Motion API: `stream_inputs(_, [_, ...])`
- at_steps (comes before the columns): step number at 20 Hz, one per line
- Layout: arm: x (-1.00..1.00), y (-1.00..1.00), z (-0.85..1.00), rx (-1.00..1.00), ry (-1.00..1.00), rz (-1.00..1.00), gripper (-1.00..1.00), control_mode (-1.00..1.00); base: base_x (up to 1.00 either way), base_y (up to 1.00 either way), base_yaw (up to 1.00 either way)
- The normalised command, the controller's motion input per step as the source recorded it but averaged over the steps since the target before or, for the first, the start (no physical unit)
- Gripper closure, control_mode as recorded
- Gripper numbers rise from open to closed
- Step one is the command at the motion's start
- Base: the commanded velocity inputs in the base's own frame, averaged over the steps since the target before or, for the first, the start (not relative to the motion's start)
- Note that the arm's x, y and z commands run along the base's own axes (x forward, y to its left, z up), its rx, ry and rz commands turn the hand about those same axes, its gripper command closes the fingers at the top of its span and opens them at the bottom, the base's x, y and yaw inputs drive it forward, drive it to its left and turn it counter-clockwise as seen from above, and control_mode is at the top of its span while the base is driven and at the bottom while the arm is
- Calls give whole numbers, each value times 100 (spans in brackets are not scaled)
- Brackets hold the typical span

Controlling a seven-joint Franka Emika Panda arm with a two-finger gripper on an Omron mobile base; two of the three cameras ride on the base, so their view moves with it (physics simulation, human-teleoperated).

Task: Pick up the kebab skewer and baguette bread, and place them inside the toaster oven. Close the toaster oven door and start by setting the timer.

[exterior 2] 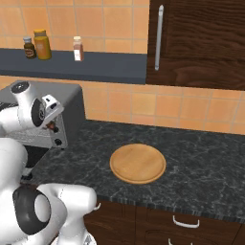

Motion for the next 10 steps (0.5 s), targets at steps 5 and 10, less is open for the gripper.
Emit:
stream_inputs(5, [10,100,-31,-2,-8,24,100,-100,0,0,0])
stream_inputs(10, [6,100,-12,-4,0,36,100,-100,0,0,0])
